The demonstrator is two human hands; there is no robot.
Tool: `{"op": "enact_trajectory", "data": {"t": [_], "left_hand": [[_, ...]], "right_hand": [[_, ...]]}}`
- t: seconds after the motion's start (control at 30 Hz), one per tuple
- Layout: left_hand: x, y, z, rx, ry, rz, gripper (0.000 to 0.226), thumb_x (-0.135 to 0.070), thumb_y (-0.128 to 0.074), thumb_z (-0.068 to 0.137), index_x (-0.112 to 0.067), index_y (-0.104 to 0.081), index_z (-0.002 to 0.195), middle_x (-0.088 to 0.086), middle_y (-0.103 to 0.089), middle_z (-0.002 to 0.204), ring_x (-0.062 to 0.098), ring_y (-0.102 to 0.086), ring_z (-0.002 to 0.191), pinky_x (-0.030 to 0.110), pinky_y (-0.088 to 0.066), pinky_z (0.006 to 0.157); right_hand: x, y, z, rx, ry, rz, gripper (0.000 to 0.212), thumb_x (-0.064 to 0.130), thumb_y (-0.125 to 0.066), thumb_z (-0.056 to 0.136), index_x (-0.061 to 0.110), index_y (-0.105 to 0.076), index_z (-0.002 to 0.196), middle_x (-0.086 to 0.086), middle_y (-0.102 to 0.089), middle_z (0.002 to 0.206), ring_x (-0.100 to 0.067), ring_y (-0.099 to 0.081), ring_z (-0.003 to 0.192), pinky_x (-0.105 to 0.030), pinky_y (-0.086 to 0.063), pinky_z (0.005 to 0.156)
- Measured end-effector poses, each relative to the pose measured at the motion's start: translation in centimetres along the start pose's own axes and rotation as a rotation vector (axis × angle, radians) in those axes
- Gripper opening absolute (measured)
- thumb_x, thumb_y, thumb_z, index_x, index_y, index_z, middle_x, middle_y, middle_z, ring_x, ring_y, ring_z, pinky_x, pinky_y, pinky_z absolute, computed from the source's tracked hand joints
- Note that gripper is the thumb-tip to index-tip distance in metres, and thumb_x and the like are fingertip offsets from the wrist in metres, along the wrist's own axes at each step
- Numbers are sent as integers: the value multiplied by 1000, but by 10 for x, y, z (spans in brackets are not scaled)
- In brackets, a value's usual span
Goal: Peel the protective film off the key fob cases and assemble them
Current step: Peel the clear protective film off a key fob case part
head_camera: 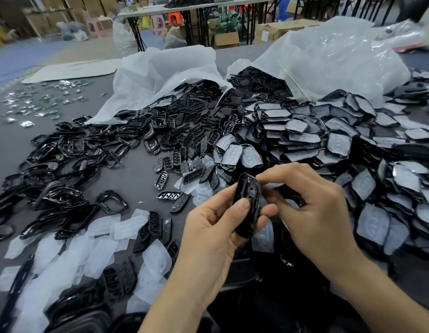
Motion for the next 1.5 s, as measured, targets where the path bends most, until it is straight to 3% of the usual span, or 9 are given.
{"op": "enact_trajectory", "data": {"t": [0.1,0.3,0.37,0.53,0.67,0.8,1.0,1.17,1.5], "left_hand": [[0,1,0,7,-32,81,23,-9,-60,77,-12,-76,92,13,-74,96,25,-73,79,20,-56,63],[-3,7,1,-31,-138,315,20,-5,-56,88,-9,-65,105,8,-75,93,22,-74,81,21,-56,66],[-2,9,1,-34,-160,402,23,2,-52,93,-11,-65,106,6,-75,94,21,-73,83,21,-56,67],[-7,15,1,-111,-255,591,26,-4,-59,93,-27,-65,104,-9,-75,90,5,-71,84,16,-53,70],[-16,14,-6,-169,-421,772,22,-34,-62,88,-43,-64,108,-3,-71,75,7,-60,62,25,-44,54],[-18,8,-11,-179,-517,887,28,-39,-60,87,-53,-59,111,11,-62,69,22,-51,56,38,-44,53],[-26,7,-13,-209,-595,923,35,-27,-60,89,-45,-56,119,6,-59,67,17,-46,52,26,-44,48],[-30,-3,-18,-157,-700,1005,35,-18,-57,90,-34,-56,121,-30,-63,80,-14,-52,62,1,-38,61],[-33,-12,-24,-128,-783,1127,37,-17,-54,91,-30,-55,126,-21,-59,87,-17,-52,68,2,-41,63]], "right_hand": [[-12,10,0,-103,-149,25,13,16,-72,84,28,-69,88,23,-64,92,-5,-62,97,-17,-46,86],[-28,13,1,-146,-411,309,10,20,-77,78,27,-70,79,8,-73,80,-8,-69,81,-26,-54,81],[-25,10,2,-102,-460,449,8,22,-78,72,22,-71,76,0,-74,79,-17,-71,79,-33,-55,75],[-6,-14,1,252,-483,880,11,20,-78,66,23,-72,74,-11,-74,80,-7,-55,53,-14,-41,48],[-5,-16,-1,207,-381,712,5,13,-72,74,12,-68,77,-9,-67,67,-13,-57,51,-21,-49,49],[-6,-7,-2,58,-254,431,16,10,-75,78,22,-66,75,0,-67,67,-9,-63,57,-18,-51,58],[12,-4,-2,67,-19,316,8,6,-70,81,12,-66,83,6,-65,84,-13,-66,81,-21,-54,71],[14,-1,-1,-2,-5,297,14,3,-71,80,15,-66,84,4,-57,89,-7,-62,81,-10,-49,72],[5,-1,-5,-40,-189,364,14,13,-74,76,23,-65,79,11,-69,77,-6,-67,71,-10,-49,66]]}}
Point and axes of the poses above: each hand's wrist, its own z-axis towards the middle knuckle, its own y-axis out of the back of the hand, x = y × z, the point moved 7 cm from there along z, towards the middle knuckle
